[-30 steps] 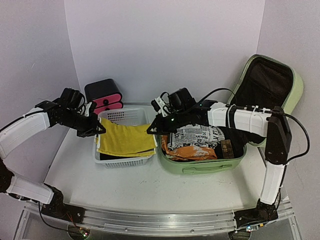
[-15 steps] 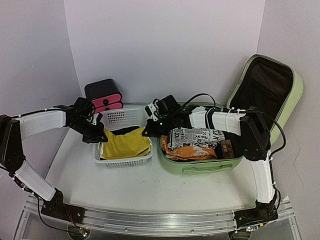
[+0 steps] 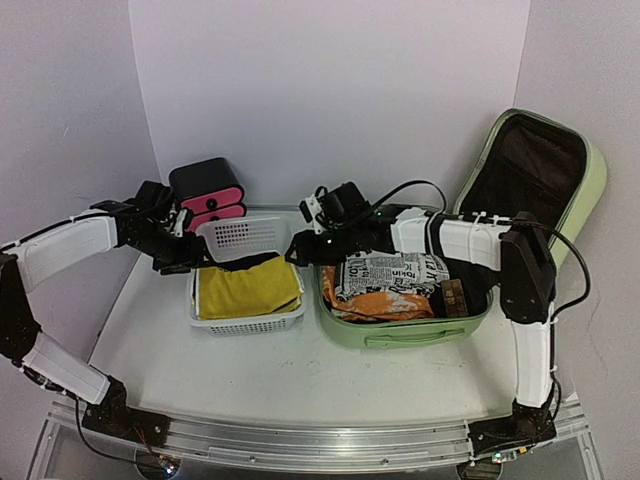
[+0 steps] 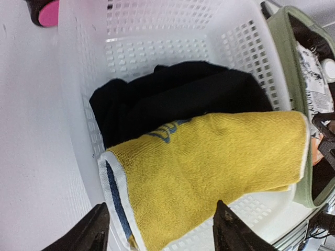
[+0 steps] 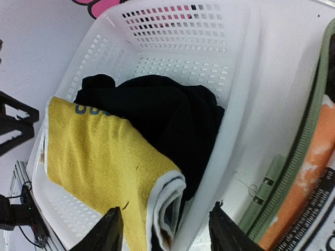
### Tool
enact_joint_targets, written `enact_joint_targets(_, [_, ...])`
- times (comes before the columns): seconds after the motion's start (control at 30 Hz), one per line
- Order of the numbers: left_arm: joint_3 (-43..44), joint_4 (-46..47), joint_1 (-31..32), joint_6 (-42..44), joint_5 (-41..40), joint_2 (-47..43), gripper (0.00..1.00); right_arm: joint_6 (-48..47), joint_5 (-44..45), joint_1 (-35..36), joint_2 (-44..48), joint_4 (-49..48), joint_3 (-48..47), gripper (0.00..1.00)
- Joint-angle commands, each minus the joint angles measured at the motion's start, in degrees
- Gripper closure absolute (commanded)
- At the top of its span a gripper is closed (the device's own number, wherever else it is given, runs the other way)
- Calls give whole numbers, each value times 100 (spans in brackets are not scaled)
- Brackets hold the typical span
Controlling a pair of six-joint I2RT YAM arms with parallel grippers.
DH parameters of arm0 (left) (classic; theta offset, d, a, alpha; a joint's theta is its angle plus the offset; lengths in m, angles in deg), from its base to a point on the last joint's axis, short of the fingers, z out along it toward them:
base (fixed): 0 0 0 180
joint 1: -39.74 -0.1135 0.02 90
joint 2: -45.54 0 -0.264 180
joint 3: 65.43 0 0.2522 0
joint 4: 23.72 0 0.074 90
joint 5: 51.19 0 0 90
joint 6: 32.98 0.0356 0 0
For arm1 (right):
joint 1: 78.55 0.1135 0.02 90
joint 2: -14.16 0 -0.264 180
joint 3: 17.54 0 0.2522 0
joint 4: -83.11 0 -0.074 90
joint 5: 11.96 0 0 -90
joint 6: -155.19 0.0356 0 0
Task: Open, take out, and arrange the luggage
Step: Place the clothes in the bin.
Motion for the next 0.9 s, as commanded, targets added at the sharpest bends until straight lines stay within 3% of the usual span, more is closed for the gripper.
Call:
enact_joint_targets(0.0, [545, -391, -24, 142, -165, -696, 28, -247, 308, 21, 948, -18, 199, 41])
enact_joint_targets(0.37, [461, -338, 200, 23, 902, -1461, 32, -506, 982, 21, 1912, -18, 1139, 39])
enact_joint_targets(0.57, [203, 97, 719, -260, 755, -1283, 48, -480, 693, 22, 2319, -209, 1552, 41])
enact_joint_targets(0.7, [104, 264, 861, -403, 475, -1161, 51, -431, -128, 77, 2184, -419, 1437, 45])
enact_joint_targets(0.87, [-24, 316, 871, -501, 372, -1032, 53, -316, -90, 488, 1665, -441, 889, 51])
